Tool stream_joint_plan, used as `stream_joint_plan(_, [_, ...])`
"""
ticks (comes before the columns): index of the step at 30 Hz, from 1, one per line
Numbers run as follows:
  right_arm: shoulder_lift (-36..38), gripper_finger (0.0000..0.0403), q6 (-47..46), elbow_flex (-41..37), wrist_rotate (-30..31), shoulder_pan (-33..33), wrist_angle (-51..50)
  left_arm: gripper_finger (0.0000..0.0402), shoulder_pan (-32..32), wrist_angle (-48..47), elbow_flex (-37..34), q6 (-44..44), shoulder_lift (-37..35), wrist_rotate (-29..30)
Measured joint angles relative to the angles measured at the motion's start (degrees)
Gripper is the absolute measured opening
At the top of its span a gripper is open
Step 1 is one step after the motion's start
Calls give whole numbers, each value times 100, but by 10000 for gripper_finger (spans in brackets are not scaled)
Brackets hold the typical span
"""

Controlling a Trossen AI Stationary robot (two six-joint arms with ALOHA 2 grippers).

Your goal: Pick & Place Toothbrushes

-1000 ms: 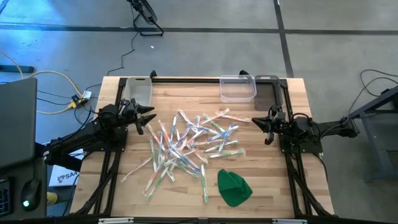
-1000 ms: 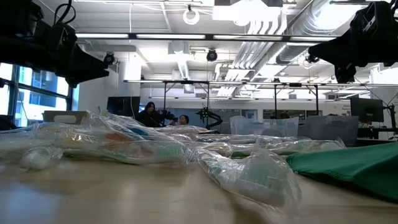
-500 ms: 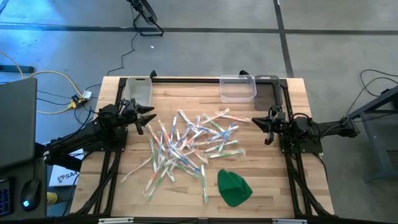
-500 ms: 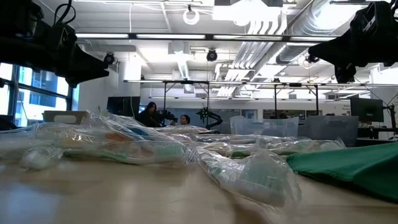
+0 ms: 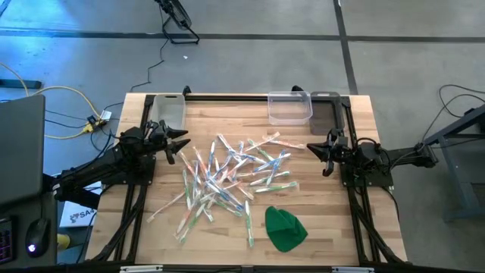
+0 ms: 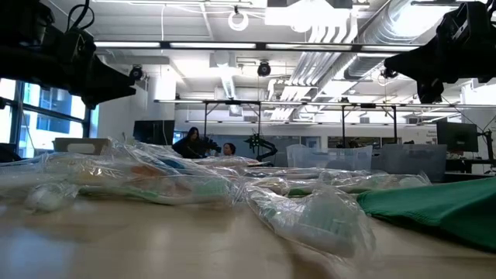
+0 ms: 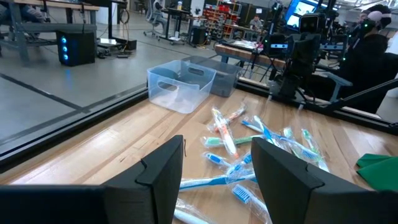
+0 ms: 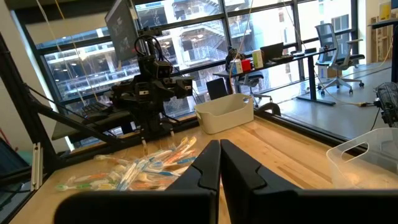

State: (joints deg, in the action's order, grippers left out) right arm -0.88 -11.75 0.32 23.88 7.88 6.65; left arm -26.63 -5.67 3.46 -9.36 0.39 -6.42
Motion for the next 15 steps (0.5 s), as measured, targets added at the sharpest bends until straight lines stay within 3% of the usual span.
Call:
stream_joint_plan(7, [1,4,0,2,0,-2,0,187,1,5,-1,-831,1,-2])
stream_joint_plan(15, [1,4,0,0,0,-1,0,187,0,8,0,-893,1,-2])
